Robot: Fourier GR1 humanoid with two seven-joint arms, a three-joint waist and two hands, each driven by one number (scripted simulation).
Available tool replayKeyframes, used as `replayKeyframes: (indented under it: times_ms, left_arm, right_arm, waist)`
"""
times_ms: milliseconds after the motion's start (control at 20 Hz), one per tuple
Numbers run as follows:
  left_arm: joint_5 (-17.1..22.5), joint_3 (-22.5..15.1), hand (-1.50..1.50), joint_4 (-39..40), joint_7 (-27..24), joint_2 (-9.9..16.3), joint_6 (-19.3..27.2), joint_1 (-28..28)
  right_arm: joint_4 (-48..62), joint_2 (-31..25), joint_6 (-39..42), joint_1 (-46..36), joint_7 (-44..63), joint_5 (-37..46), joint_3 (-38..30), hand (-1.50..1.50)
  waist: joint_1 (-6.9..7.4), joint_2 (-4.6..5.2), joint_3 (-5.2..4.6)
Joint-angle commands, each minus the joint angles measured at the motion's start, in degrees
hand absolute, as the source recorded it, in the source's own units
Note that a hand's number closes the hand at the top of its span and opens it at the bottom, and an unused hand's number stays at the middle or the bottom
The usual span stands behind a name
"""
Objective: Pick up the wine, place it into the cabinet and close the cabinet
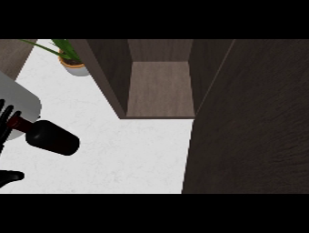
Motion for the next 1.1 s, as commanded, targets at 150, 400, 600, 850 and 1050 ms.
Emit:
replayKeyframes:
  times_ms: [150, 400, 600, 850, 1050]
  left_arm:
    - [-6.1, -2.3, -1.5, 7.4, -9.2, -1.5, -3.2, 1.1]
    - [-3.8, -1.2, -1.5, 11.4, -9.5, 0.9, -5.4, -0.4]
    - [-6.5, -1.2, -1.5, 21.0, -13.7, 2.4, -5.7, -5.8]
    - [-9.8, -3.0, -1.5, 23.5, -21.1, 1.0, -7.5, -2.4]
    - [-12.8, -3.1, -1.5, 30.5, -24.9, 2.4, -5.1, -6.9]
  right_arm:
    - [-8.1, -1.0, -0.5, 0.4, 4.4, -4.1, -3.1, -1.5]
    - [-8.4, -0.6, 1.2, 4.3, -0.4, -3.5, -1.7, -1.5]
    - [-10.0, -0.9, 0.7, 3.2, 3.2, -3.7, -1.9, -1.5]
    - [-6.3, 0.7, -1.0, -0.7, 3.9, 0.8, 1.4, -1.5]
    - [-8.1, 1.2, 1.0, 6.9, -0.9, -0.1, 2.5, -1.5]
  waist:
    - [-0.02, 0.01, 0.0]
    - [0.0, -0.02, 0.03]
    - [-0.34, 0.02, -0.01]
    - [0.19, 0.01, -0.03]
    - [-0.18, 0.03, 0.0]
